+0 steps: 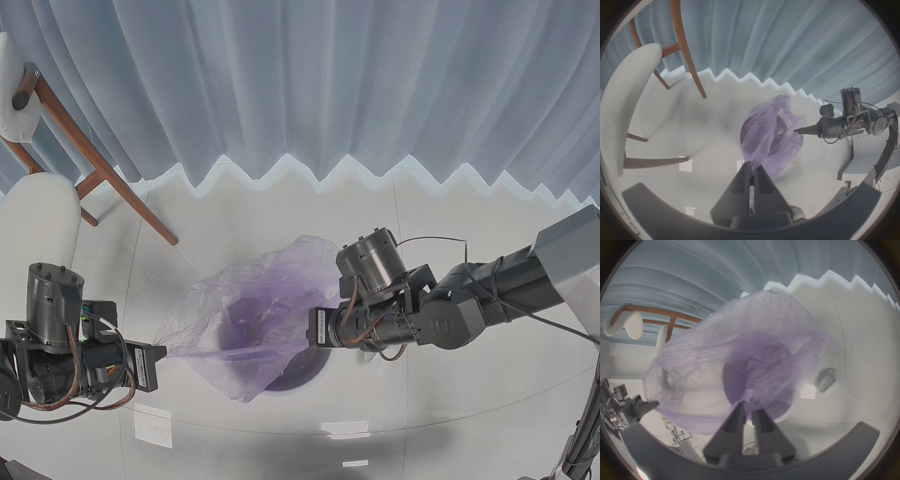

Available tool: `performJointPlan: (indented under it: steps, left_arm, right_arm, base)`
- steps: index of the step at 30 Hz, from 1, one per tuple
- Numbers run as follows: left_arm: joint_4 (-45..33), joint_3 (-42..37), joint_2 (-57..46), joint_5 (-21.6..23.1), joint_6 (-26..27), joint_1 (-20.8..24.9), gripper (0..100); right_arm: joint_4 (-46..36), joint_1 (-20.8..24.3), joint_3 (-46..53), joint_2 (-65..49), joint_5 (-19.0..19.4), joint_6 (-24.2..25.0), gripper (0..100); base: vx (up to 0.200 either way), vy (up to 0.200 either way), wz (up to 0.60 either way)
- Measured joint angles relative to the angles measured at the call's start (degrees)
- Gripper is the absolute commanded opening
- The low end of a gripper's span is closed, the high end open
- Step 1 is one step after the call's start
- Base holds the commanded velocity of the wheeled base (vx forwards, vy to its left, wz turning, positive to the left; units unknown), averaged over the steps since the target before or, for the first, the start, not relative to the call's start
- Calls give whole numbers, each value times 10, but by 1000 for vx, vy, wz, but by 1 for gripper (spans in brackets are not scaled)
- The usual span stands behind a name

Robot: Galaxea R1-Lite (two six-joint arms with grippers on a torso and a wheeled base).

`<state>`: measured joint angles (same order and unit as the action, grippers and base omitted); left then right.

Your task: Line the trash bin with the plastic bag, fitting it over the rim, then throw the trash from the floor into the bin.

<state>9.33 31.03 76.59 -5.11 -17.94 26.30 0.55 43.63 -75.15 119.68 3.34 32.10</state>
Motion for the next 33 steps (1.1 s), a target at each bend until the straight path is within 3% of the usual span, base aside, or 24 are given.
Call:
performJointPlan:
  steps: [9, 20, 33]
  left_arm:
    - [0, -41, 12, 2, 39, -31, 0]
    - [8, -71, 108, -1, 57, -34, 0]
    - [121, -77, 261, -41, 58, -44, 0]
  right_arm:
    - [16, 18, 105, -10, -13, 9, 0]
    - [103, 51, 187, 7, -23, 44, 0]
    - [176, 68, 202, 82, -75, 68, 0]
  base:
    - [0, 0, 0]
    - [0, 0, 0]
    - [0, 0, 0]
